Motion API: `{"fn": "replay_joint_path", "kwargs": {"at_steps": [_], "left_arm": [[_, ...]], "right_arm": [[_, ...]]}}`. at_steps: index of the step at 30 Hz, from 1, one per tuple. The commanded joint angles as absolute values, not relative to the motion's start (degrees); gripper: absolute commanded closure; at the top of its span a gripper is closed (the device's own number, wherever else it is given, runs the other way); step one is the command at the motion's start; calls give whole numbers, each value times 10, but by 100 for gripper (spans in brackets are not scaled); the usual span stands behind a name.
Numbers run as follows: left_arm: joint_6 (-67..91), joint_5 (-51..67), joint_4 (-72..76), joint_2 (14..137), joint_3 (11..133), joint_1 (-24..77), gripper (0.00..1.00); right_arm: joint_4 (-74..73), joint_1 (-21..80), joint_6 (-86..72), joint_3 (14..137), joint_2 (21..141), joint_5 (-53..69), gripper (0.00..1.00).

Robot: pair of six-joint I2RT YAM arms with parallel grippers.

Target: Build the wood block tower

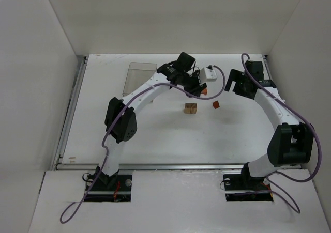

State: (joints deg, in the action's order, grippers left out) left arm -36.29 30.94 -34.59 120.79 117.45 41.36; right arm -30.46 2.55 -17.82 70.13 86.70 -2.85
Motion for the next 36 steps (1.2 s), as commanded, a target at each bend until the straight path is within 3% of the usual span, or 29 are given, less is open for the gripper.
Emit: {"fn": "replay_joint_path", "kwargs": {"at_steps": [1, 19, 36], "left_arm": [[-387, 316, -364, 1194, 1132, 410, 100], [-392, 266, -300, 1179, 1045, 422, 100], [-416, 325, -301, 1168, 1020, 403, 100]], "right_arm": [[-278, 11, -191, 691, 838, -1, 0], [-267, 5, -201, 674, 844, 21, 0], [-272, 5, -201, 674, 849, 21, 0]]}}
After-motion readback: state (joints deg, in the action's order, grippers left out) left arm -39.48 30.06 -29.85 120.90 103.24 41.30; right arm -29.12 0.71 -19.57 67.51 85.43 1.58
